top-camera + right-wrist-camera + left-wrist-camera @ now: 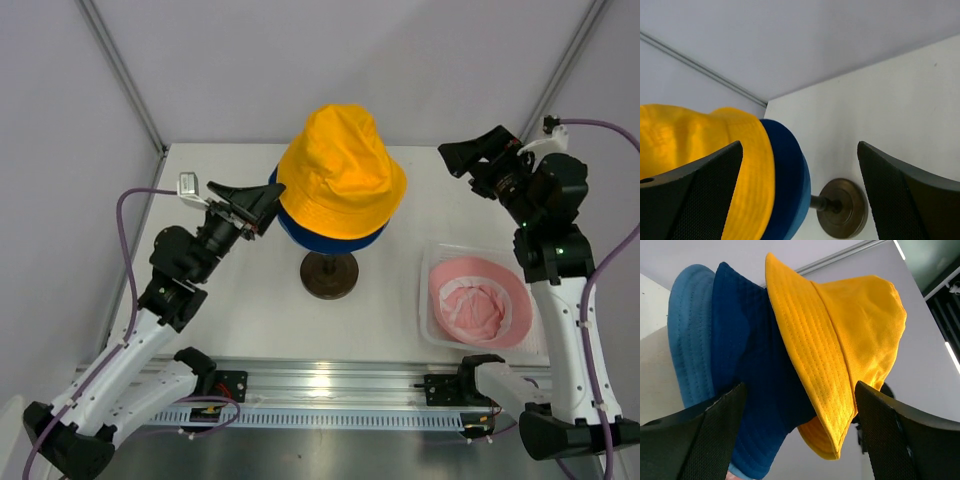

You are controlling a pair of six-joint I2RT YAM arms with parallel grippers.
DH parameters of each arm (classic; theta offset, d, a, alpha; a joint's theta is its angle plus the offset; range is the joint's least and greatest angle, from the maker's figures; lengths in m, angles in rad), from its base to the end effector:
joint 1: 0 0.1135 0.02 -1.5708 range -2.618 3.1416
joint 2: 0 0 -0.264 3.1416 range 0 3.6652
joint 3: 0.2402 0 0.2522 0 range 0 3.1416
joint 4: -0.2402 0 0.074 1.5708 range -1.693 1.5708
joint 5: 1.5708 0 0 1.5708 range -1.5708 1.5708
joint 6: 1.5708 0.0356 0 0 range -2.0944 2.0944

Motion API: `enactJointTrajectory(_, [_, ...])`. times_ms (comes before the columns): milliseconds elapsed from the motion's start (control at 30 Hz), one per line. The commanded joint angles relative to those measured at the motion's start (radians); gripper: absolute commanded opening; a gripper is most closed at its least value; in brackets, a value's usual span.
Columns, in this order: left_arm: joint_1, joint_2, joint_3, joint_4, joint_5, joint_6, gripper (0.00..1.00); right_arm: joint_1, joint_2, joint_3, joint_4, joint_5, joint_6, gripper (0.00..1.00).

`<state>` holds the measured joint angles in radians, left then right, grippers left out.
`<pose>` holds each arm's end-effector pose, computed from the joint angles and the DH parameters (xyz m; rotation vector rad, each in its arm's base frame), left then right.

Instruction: Stack the hats

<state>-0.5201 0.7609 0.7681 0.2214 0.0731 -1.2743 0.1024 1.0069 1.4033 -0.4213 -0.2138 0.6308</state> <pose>0.1549 -0.0917 0.3821 -0.4954 1.4414 -1.5334 0.1887 0.0270 0.4838 0.2620 1.6241 0.7359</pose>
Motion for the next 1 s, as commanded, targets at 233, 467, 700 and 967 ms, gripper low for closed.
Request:
enactJointTrajectory(233, [0.023,0.067,0.004,0.176,0.122,-0.109,0.87,-0.018,0.016,-0.217,0.401,-0.237,0.257,0.95])
enactJointTrajectory(467, [0.025,0.028,-0.006,0.147,0.108,-0.103,0.86,-0.006,0.022,-0.3,0.526,-0.237,0.334,0.91])
enactJointTrajectory(700, [0.023,-0.014,0.006,0.139,0.059,-0.073,0.86,0.029,0.052,-0.328,0.605,-0.257,0.389,0.89])
enactJointTrajectory(967, [0.023,0.054,0.04,0.116,0.082,-0.089,0.85,0.083,0.085,-0.323,0.616,-0.228,0.395,0.88])
